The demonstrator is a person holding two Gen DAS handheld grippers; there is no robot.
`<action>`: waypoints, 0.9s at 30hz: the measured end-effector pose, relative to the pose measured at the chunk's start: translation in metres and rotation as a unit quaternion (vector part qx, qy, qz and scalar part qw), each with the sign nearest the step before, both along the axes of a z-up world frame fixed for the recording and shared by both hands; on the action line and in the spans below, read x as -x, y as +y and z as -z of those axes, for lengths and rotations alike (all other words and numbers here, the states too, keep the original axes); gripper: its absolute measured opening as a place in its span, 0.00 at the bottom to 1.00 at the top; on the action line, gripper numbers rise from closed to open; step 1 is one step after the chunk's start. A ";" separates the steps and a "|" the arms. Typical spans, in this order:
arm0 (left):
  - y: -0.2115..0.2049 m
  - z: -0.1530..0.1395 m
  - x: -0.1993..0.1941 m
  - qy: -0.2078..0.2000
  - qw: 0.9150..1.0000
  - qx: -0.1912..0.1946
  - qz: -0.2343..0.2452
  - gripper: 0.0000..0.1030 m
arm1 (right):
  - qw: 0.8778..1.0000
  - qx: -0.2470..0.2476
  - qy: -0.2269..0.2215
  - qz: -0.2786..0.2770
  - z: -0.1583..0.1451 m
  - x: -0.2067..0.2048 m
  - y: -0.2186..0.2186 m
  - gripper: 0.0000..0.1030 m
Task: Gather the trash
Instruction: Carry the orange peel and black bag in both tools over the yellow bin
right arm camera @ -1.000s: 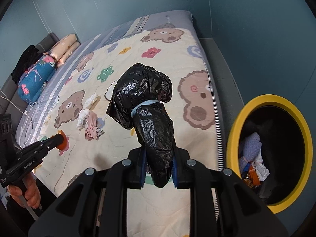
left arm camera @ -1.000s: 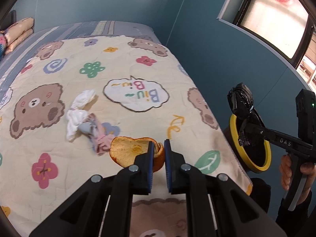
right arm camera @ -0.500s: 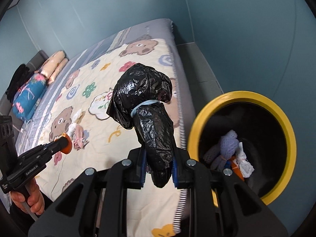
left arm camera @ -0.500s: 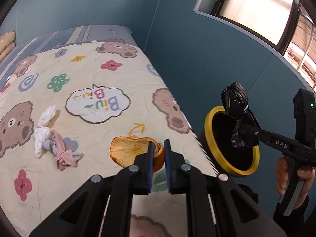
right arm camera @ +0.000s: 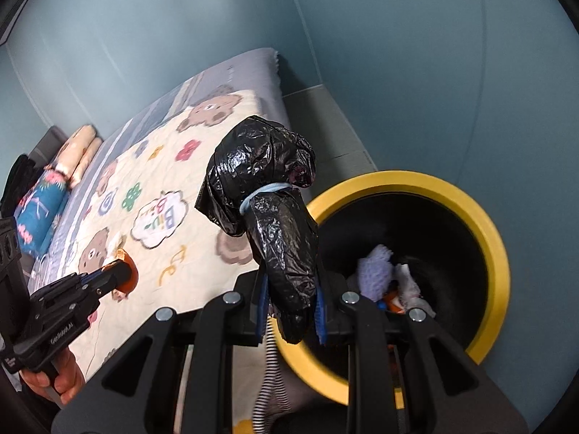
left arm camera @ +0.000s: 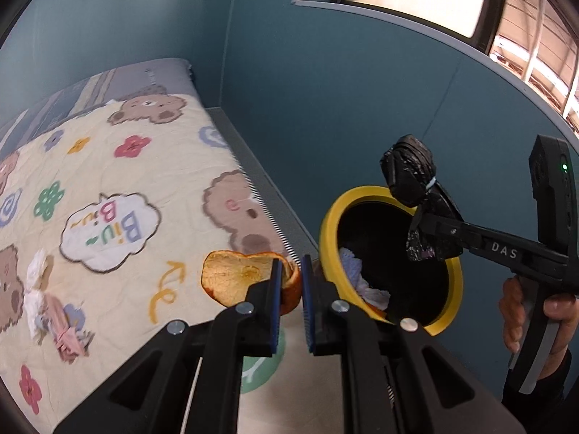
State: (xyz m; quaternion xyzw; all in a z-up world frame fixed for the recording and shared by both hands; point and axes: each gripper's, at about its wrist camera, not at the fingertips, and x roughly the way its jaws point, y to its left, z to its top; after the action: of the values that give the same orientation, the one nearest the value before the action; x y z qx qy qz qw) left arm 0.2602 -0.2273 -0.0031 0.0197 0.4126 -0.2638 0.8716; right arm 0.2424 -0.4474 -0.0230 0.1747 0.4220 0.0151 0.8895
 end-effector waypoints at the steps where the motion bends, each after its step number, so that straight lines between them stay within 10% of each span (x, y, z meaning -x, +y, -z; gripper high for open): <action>1: -0.007 -0.001 0.000 -0.004 1.000 -0.003 0.007 0.09 | 1.000 -0.001 0.000 0.007 0.000 0.001 -0.006 0.19; 27: -0.122 0.030 -0.017 0.001 0.996 -0.014 0.084 0.09 | 0.996 0.006 0.032 0.081 0.035 -0.005 -0.087 0.20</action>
State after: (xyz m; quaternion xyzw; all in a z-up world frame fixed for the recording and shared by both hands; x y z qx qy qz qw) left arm 0.2770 -0.3489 -0.0331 0.0663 0.4142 -0.3298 0.8457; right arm 0.2470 -0.5346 -0.0581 0.2029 0.4352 -0.0652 0.8747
